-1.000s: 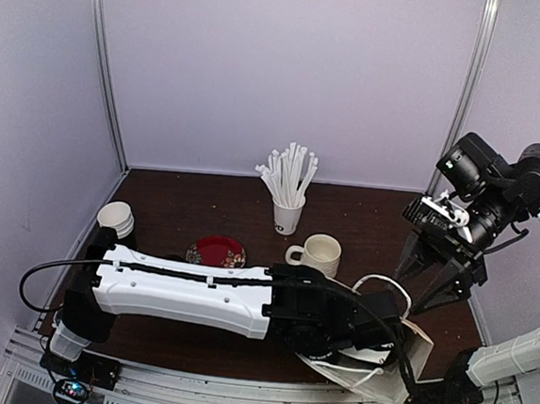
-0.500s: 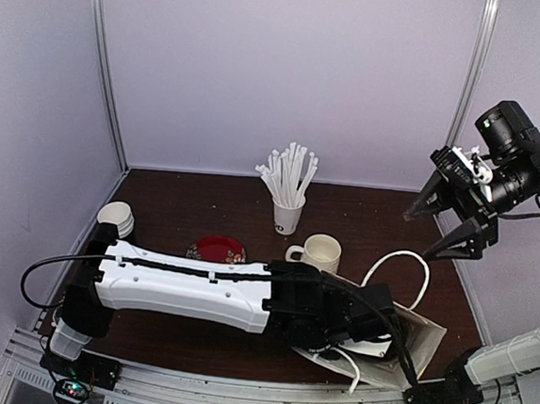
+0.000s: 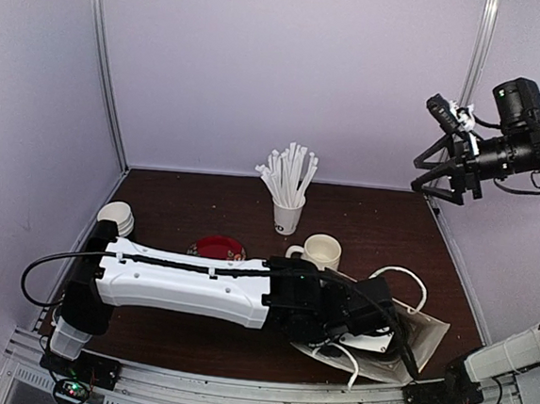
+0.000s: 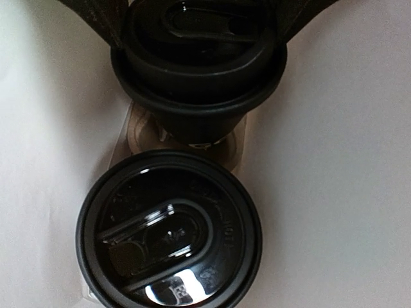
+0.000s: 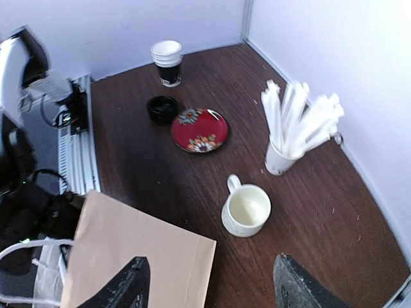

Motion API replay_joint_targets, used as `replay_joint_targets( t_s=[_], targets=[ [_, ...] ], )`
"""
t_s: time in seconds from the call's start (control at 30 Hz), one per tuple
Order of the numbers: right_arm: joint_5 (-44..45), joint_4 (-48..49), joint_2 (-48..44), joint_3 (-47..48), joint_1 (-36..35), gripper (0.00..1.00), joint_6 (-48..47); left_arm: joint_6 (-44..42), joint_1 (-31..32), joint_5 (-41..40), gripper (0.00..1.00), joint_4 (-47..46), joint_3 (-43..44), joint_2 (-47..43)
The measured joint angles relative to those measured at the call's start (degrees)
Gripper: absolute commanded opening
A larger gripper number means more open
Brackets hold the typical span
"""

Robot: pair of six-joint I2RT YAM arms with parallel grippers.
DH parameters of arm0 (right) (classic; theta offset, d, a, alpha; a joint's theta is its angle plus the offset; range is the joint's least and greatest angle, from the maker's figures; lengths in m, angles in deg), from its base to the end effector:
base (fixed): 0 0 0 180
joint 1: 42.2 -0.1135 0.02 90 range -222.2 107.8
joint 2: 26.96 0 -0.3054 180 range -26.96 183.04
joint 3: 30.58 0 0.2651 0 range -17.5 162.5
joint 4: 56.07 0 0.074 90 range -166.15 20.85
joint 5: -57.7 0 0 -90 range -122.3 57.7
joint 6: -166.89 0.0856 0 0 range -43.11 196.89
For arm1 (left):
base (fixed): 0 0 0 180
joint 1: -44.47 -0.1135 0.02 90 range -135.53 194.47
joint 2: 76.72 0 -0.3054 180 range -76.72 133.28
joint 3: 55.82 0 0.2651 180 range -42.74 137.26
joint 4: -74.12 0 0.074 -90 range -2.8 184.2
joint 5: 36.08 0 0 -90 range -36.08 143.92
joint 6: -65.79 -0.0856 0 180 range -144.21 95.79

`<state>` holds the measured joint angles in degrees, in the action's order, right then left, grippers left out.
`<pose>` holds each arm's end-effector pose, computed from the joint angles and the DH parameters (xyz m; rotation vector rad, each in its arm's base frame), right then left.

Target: Pack the takeout coffee

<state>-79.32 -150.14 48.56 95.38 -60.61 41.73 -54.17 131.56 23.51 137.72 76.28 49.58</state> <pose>0.1778 0.1252 0.5223 -1.3092 1.7161 0.7809 0.0709 -0.5404 0.2613 1.9447 1.4109 0.2412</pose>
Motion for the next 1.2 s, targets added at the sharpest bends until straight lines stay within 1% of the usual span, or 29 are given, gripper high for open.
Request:
replay_joint_targets(
  t_s=[0.1,0.2,0.3,0.4,0.5,0.7,0.77,1.03,1.2],
  targets=[
    [6.78,7.19,-0.68,-12.02,2.62,0.56,4.46,0.00,-0.04,0.09,0.54,-0.46,-0.20,0.00],
    [12.98,13.79,1.44,-24.24,4.44,0.49,6.54,0.00,-0.07,0.28,0.54,-0.63,-0.22,0.00],
    [17.46,19.08,4.98,-35.28,5.01,0.47,6.51,0.00,-0.13,0.59,0.54,-0.76,-0.24,0.00],
    [19.19,21.53,8.39,-41.07,5.01,0.46,5.22,0.09,-0.15,0.63,0.54,-0.79,-0.24,-0.07],
    [20.00,23.04,11.76,-43.08,4.87,0.44,4.33,0.15,-0.15,0.63,0.54,-0.81,-0.24,-0.11],
    [19.87,25.22,20.39,-43.32,3.21,0.43,2.43,0.28,-0.15,0.59,0.53,-0.79,-0.24,-0.11],
    [19.04,25.20,21.90,-43.52,2.29,0.42,2.01,0.33,-0.15,0.59,0.53,-0.79,-0.26,-0.11],
    [12.83,23.56,24.28,-43.50,-2.32,0.41,0.44,0.52,-0.15,0.57,0.52,-0.81,-0.31,-0.11],
    [11.19,22.84,25.97,-42.91,-3.50,0.40,-0.26,0.90,-0.11,0.66,0.51,-0.76,-0.63,-0.11]
  ],
)
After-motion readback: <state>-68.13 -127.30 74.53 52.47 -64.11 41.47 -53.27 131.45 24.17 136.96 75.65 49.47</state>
